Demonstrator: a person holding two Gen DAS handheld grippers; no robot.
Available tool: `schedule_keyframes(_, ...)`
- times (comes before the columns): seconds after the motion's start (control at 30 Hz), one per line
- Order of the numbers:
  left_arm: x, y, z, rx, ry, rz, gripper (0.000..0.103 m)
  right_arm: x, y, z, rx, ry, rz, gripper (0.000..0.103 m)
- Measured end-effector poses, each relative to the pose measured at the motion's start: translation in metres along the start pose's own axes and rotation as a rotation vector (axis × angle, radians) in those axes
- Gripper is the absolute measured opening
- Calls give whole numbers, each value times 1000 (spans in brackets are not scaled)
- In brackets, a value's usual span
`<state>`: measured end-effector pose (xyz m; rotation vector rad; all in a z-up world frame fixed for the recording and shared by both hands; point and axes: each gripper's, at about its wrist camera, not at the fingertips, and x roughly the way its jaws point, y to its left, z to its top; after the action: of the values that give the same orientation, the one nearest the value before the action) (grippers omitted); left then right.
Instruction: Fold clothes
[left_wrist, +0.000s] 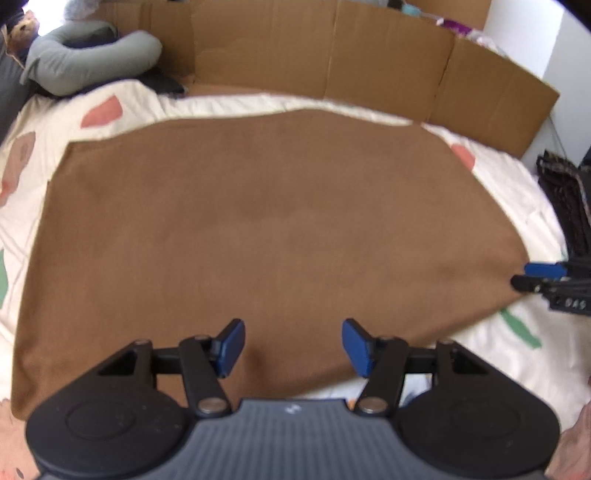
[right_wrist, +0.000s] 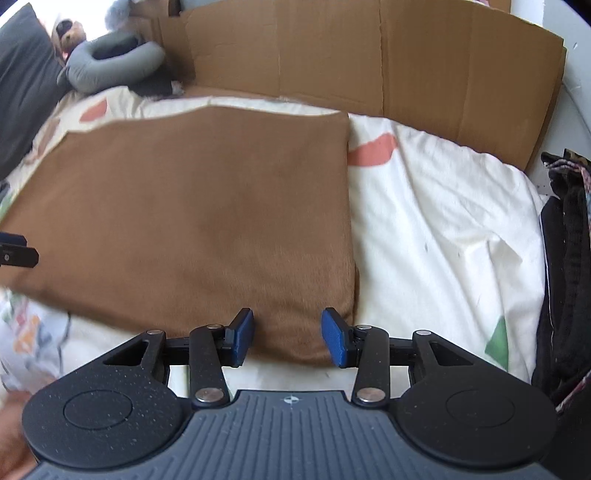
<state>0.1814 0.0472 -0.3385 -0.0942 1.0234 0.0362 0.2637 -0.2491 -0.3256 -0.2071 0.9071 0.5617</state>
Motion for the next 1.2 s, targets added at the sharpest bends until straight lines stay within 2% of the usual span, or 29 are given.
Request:
schedule_keyframes(0.1, 4, 9, -11, -20, 35, 18, 62, -2, 3, -1, -13, 13, -14, 48)
schedule_keyframes(0.27, -8, 19, -23, -44, 38, 27, 59, -10, 6, 10, 17, 23, -14, 48)
schedule_keyframes(0.3, -11, 21, -24, -47, 31, 22, 56, -13, 7, 12, 21, 14, -6, 48)
schedule_keyframes(0.37, -18, 24, -26, -58, 11, 3, 28, -17, 11, 17, 29, -3, 14, 48)
schedule_keyframes(0.43, -24, 27, -25, -70, -7, -11, 20, -17, 18, 20, 25, -3, 34, 48)
schedule_keyframes(0.63, -18, 26, -17, -97, -15, -42, 16, -4, 55, 26, -37, 12, 99, 43)
schedule_keyframes(0.73, -11, 14, -11, -73, -13, -80, 16, 5, 83, 32, -81, 25, 151, 38)
schedule_keyframes(0.93, 2, -13, -4, -30, -5, -145, 17, 19, 135, 34, -201, 67, 226, 38)
schedule_keyframes(1.07, 10, -26, -7, -3, 13, -153, 19, 24, 147, 26, -235, 112, 224, 38)
schedule_keyframes(1.2, 9, -26, -10, 12, 11, -150, 21, 22, 139, 17, -202, 125, 210, 38)
